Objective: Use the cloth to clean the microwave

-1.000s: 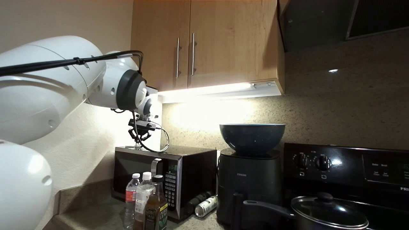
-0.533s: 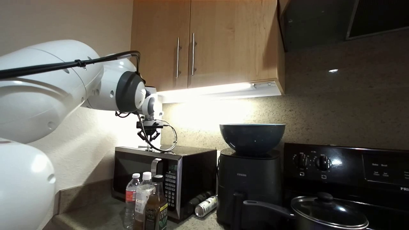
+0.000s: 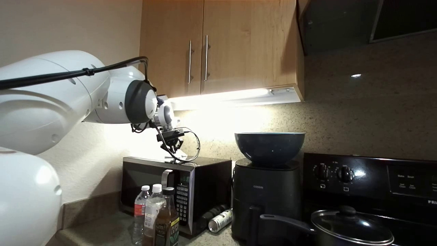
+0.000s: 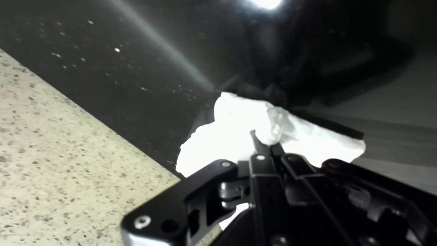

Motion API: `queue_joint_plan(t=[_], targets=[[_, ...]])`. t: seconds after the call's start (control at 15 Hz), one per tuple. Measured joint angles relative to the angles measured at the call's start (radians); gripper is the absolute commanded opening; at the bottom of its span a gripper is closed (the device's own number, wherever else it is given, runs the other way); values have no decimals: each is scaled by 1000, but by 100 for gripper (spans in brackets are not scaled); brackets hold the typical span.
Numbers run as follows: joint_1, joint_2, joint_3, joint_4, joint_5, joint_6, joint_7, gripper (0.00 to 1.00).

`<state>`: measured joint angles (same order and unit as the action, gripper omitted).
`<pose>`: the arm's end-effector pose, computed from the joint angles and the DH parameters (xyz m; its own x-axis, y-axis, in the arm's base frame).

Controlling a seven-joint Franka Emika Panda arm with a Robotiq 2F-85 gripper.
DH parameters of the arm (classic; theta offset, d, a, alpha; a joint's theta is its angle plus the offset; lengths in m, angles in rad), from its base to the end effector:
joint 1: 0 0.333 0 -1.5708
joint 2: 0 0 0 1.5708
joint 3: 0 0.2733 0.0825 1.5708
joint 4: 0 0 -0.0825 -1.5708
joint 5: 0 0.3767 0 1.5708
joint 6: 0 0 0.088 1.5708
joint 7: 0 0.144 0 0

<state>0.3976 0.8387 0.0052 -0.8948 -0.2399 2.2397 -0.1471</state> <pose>0.7333 0.2957 0.3930 0.6768 0.5982 0.4290 0.5198 -0.8011 0.2968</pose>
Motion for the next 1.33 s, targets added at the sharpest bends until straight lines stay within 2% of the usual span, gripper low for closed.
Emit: queue_joint_plan(t=[0.33, 0.73, 1.0, 1.33], targets=[[16, -5, -89, -20, -52, 3, 175, 6], [17, -111, -104, -182, -39, 23, 325, 6], [-29, -175, -38, -287, 61, 91, 303, 6], [-102, -161, 122, -274, 201, 122, 154, 6]])
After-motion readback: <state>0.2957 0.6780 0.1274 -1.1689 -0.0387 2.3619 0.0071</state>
